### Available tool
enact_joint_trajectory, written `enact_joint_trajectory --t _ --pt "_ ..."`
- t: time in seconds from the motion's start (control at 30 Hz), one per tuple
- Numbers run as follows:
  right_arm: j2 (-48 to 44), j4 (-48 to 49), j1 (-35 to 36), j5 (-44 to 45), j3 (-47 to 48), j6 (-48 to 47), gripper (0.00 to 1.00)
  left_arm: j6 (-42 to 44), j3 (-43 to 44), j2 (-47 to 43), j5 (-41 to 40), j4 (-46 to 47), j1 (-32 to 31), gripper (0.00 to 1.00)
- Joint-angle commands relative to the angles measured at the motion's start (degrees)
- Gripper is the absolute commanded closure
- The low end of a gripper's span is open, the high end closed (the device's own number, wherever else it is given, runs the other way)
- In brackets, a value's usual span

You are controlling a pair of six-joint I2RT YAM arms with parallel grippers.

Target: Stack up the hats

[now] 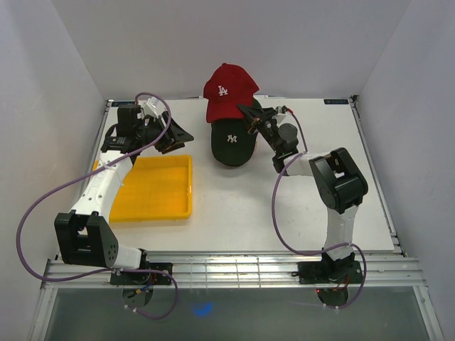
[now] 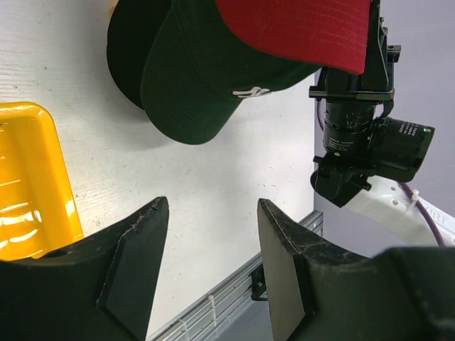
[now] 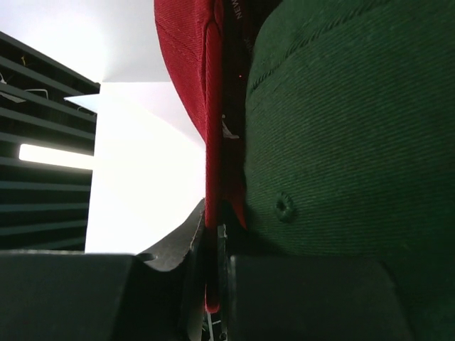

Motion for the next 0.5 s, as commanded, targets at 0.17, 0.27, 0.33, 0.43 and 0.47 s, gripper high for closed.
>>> enact_joint_trajectory --t 0.17,0.27,0.33,0.43,0.47 --pt "-4.0 34.8 -1.5 -1.1 3.7 0.1 0.92 1.1 2.0 -0.6 0.4 -0.5 -0.3 0.37" --pt "-5.1 34.9 -1.7 -1.0 2.8 0.1 0.92 1.1 2.2 -0.5 0.1 -0.8 -0.3 0.37" --pt "-5.3 34.9 -1.8 -1.4 2.7 0.0 0.92 1.0 2.2 -0.5 0.3 -0.7 -0.3 0.37" --pt "-5.8 34.9 -1.7 -1.4 1.7 0.2 0.92 0.8 2.3 -0.5 0.3 -0.8 -0.3 0.37" --pt "-6.7 34.9 -1.7 -1.0 1.0 0.0 0.92 0.8 2.3 -0.6 0.3 -0.7 -0.3 0.37"
